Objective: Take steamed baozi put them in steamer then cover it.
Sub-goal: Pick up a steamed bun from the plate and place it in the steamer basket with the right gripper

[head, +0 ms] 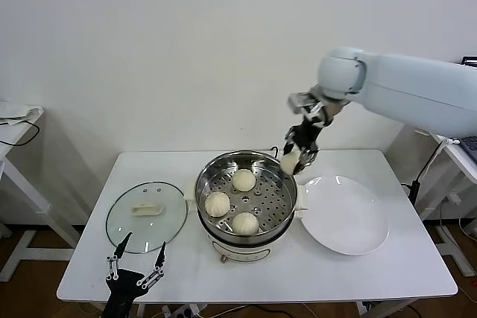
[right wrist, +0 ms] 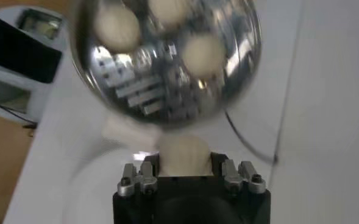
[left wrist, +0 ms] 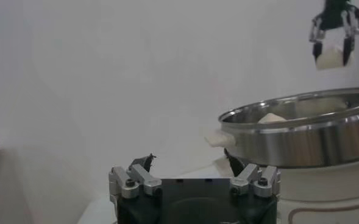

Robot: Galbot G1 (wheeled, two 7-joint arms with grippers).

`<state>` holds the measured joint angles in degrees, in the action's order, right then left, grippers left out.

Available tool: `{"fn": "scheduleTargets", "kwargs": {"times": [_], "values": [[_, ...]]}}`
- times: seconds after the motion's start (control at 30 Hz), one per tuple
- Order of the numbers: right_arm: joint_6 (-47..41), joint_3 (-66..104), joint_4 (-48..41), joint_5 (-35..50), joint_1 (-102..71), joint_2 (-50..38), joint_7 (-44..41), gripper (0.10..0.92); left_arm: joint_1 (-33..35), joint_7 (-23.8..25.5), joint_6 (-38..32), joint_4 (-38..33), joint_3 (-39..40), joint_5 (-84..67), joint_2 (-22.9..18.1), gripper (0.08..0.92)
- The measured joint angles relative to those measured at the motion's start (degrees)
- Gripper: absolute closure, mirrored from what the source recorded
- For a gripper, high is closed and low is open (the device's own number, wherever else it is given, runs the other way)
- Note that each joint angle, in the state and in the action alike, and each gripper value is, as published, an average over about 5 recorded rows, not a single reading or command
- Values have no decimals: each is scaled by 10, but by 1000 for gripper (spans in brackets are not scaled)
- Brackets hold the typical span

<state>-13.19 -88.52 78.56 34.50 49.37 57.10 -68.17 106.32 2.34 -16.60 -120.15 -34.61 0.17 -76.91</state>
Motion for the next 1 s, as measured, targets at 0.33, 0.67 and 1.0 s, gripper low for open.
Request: {"fn": "scheduleTargets", "kwargs": {"times": [0.33, 0.67, 1.0], "values": [[-43, -26, 35, 24, -20, 34, 52, 448, 1, -1, -2, -4, -6, 0, -3, 177], [-55, -19, 14, 15, -69, 58, 81, 447, 1, -3, -3, -4, -11, 0, -7, 177], [-61, -11, -6, -1, -105, 63, 89, 439, 2, -3, -5, -2, -14, 0, -8, 177]]}}
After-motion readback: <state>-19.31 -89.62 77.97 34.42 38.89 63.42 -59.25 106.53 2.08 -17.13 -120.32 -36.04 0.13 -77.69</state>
